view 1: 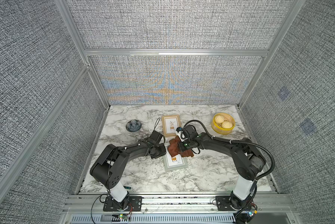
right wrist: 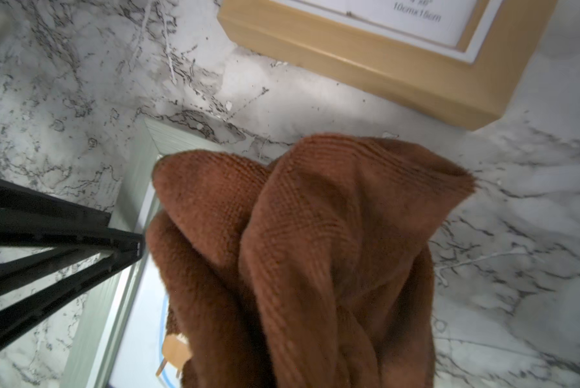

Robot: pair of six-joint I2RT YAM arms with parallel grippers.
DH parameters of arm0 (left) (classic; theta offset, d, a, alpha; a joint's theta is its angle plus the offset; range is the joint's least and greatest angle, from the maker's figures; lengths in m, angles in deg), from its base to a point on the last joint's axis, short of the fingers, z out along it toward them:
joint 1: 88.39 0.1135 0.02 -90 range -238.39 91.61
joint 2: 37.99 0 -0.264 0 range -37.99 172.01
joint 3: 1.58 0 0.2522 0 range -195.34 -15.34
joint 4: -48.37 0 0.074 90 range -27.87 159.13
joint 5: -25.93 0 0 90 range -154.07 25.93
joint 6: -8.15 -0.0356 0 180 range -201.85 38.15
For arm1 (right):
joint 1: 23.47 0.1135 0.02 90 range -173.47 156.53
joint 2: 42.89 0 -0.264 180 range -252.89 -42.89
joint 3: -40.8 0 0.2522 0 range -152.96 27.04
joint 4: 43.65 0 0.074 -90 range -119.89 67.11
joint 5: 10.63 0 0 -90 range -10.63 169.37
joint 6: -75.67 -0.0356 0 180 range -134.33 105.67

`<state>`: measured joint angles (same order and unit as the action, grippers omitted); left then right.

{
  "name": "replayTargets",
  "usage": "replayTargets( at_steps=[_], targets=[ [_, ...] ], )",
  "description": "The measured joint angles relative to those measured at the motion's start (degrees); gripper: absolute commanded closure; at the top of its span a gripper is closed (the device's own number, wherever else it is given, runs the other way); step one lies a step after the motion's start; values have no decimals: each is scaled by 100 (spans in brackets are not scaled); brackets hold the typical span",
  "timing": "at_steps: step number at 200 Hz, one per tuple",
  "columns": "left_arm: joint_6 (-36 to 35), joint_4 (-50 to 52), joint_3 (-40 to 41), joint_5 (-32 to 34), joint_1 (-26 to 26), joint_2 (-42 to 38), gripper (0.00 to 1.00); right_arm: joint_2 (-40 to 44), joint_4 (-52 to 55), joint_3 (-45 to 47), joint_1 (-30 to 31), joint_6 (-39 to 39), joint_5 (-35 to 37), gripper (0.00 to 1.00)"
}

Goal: Wipe the picture frame with a cloth
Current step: Wipe the dirt from the picture frame.

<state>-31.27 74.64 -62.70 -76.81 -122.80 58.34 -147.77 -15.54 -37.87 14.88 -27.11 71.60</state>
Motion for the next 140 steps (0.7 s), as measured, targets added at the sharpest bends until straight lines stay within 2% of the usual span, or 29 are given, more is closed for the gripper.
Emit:
replayTargets(
  at_steps=[43,69,109,140],
  targets=[
    [72,-24,42,72,-11,-48,83,127,-474,476,-42,-9,-170,100],
    [162,-55,66,105,-26,-61,83,697,-831,1300,-24,-11,-450,100],
    [210,-63,70,118,-26,-50,84,1526,-761,2177,114,-238,-824,100],
    [175,-22,13,109,-26,0,84,1276,-575,1963,-96,-424,-1134,100]
  ],
)
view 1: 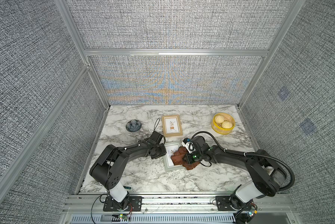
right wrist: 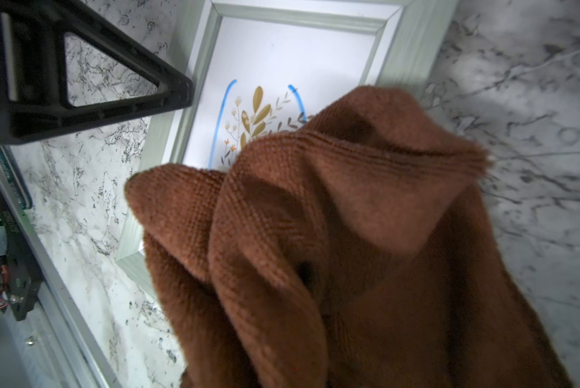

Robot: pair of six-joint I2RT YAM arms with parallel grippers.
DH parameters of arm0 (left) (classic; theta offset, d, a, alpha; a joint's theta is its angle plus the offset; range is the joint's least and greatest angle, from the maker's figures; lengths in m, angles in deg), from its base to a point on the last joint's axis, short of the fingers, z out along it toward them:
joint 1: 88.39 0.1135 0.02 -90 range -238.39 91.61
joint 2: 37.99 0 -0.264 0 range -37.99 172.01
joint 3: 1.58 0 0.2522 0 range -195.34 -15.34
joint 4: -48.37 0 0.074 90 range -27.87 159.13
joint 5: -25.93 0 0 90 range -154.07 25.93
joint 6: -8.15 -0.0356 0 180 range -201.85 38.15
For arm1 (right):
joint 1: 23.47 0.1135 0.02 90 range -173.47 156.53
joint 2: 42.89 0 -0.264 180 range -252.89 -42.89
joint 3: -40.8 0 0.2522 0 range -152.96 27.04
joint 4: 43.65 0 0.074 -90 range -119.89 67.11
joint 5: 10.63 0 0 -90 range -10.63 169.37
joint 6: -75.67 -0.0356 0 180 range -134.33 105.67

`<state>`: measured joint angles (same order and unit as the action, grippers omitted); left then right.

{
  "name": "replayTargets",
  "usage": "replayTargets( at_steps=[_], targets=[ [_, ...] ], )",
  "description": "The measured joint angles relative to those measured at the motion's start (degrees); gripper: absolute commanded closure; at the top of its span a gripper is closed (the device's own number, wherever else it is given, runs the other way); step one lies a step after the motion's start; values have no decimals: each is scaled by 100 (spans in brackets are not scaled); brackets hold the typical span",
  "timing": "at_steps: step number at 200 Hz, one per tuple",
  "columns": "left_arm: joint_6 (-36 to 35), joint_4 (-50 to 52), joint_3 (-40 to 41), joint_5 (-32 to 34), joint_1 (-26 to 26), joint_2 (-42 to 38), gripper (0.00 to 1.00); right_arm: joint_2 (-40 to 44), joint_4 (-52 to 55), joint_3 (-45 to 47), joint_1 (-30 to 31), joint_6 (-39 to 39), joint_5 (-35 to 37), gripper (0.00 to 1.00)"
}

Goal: Wipe the picture frame with a cloth
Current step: Wipe the dirt from the picture frame.

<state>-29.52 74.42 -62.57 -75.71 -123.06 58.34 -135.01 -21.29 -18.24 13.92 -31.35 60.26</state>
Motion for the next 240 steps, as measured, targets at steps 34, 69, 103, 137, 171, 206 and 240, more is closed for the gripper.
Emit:
replayTargets(
  at_steps=[34,69,103,137,171,206,240],
  targets=[
    [-151,131,-140,-76,20,109,84,-1016,295,-1351,-306,-55,42,100],
    [-258,142,-146,-70,17,109,85,-1655,348,-2133,-442,-31,260,100],
    [-256,151,-151,-68,17,109,85,-1609,116,-1996,-426,2,289,100],
    [-168,149,-149,-26,4,103,85,-761,-177,-763,-151,17,103,100],
    [-85,160,-168,-13,0,107,85,94,-238,280,234,-264,-308,100],
    [-127,267,-256,-11,-4,153,85,109,2,210,72,-337,-479,100],
    [-234,280,-306,-31,-4,190,86,-855,216,-892,-431,-243,-699,100]
  ],
)
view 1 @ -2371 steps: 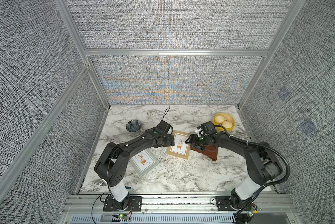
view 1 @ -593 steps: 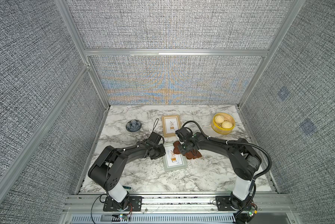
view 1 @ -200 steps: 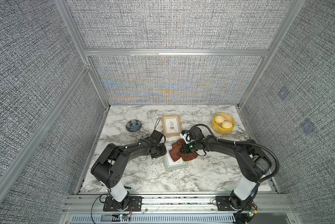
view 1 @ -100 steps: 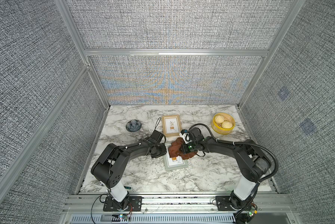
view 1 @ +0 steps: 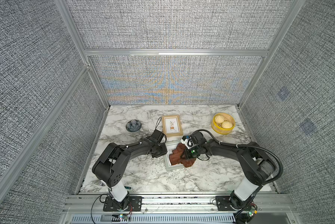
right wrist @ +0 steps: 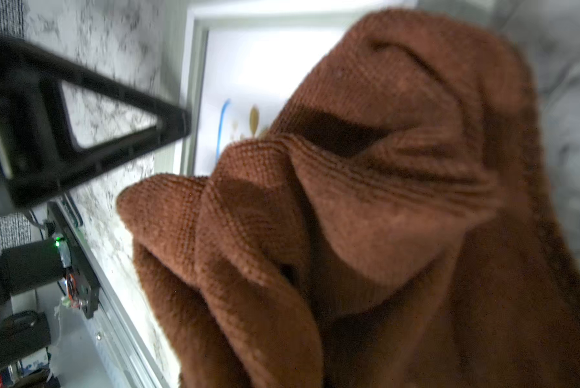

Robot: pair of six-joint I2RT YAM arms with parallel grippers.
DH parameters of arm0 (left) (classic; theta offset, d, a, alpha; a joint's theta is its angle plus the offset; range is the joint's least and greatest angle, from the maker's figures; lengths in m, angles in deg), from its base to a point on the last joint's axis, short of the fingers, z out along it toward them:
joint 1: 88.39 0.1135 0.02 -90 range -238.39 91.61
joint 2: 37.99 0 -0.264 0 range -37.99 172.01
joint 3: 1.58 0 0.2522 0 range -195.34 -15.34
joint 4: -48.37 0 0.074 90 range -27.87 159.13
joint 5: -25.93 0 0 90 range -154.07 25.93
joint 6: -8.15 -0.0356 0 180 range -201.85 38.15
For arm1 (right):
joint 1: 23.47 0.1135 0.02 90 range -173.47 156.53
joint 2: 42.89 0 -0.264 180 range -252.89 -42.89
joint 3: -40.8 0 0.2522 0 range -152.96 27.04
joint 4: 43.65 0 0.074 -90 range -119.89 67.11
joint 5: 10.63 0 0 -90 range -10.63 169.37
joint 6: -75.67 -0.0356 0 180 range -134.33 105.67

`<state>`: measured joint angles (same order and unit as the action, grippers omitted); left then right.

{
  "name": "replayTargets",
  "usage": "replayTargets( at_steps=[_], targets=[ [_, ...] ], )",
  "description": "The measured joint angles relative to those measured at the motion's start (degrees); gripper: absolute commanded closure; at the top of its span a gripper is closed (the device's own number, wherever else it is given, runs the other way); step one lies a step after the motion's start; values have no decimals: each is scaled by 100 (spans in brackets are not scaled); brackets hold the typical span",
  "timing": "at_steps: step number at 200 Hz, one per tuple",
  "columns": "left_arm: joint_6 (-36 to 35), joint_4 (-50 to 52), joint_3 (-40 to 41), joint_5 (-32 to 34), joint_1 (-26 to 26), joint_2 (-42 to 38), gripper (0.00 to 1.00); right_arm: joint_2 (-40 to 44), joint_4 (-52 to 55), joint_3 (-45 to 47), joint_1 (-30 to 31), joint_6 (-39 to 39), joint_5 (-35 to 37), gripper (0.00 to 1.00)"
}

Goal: Wipe the picture frame with a cloth
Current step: Wipe the dirt from the picture frame.

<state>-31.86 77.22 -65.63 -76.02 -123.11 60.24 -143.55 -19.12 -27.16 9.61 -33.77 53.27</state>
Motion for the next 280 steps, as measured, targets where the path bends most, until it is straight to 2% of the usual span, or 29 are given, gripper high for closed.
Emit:
replayTargets(
  at_steps=[48,81,103,134,163,188,212,256,280],
  targets=[
    [-177,-24,28,11,0,-66,86,-741,-227,-1062,-350,87,485,100],
    [-227,-24,28,20,0,-81,87,-914,-295,-1193,-341,146,450,100],
    [-219,-15,33,46,-2,-98,87,-625,-564,-695,-330,175,448,100],
    [-131,-42,59,90,-11,-120,87,214,-793,459,-157,173,229,100],
    [-35,-44,59,101,-13,-122,87,859,-557,1062,267,-7,343,100],
    [-4,-31,42,101,-13,-107,87,1169,-619,1412,251,-225,299,100],
    [-9,-15,15,98,-13,-57,88,754,-378,949,-13,-365,-31,100],
    [-94,15,-11,79,-11,-13,88,-341,-678,-275,-295,-442,188,100],
    [-149,11,-7,76,-11,-11,89,-636,-1134,-511,-479,-643,258,100]
  ],
)
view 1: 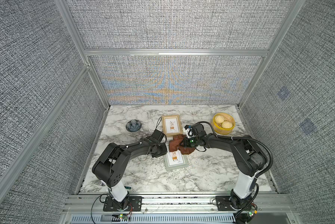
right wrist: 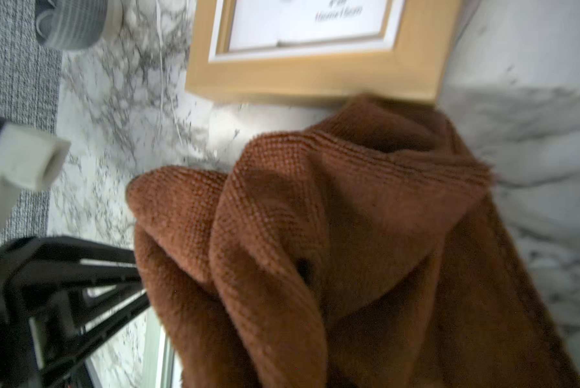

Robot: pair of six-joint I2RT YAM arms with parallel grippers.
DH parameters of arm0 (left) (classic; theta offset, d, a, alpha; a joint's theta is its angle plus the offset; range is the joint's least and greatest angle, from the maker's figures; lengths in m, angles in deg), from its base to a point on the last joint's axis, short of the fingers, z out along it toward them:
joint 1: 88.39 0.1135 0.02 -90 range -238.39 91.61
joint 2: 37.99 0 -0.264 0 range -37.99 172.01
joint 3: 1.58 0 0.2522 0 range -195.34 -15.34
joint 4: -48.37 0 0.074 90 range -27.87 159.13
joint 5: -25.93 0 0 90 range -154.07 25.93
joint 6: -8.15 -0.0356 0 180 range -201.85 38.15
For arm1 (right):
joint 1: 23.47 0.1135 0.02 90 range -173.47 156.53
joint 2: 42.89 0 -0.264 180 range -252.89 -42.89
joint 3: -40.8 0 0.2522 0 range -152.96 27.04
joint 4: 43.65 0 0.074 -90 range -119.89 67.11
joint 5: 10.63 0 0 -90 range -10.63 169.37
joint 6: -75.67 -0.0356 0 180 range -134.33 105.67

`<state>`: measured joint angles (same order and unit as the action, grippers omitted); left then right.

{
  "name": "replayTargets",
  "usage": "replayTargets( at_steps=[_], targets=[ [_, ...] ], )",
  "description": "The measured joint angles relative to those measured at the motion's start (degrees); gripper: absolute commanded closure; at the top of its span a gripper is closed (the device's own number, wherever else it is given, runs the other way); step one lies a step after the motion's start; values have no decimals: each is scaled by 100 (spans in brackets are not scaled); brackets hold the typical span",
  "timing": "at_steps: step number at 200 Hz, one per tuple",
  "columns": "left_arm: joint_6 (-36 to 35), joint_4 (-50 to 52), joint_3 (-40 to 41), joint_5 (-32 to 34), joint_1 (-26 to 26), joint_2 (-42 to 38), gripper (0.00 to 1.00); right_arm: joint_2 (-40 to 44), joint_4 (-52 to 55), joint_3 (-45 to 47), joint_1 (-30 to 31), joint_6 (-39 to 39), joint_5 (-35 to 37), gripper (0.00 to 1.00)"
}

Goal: Wipe the picture frame with a cloth
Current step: Wipe the dirt from the picture frame.

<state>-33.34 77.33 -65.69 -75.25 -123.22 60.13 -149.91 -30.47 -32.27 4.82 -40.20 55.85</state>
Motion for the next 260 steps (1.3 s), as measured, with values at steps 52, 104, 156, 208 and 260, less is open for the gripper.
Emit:
replayTargets(
  at_steps=[52,104,156,208,260],
  targets=[
    [-50,28,-24,9,4,-48,89,-339,-564,-221,-116,-243,-50,100],
    [-26,232,-151,68,4,-15,89,409,-824,927,70,-107,-133,100],
    [173,243,-146,68,2,46,89,1746,-876,2470,509,81,-363,100],
    [258,203,-111,68,2,26,90,2275,-619,2905,566,229,-511,100],
    [232,92,-22,94,2,-81,90,859,-732,1449,175,157,-481,100]
  ],
)
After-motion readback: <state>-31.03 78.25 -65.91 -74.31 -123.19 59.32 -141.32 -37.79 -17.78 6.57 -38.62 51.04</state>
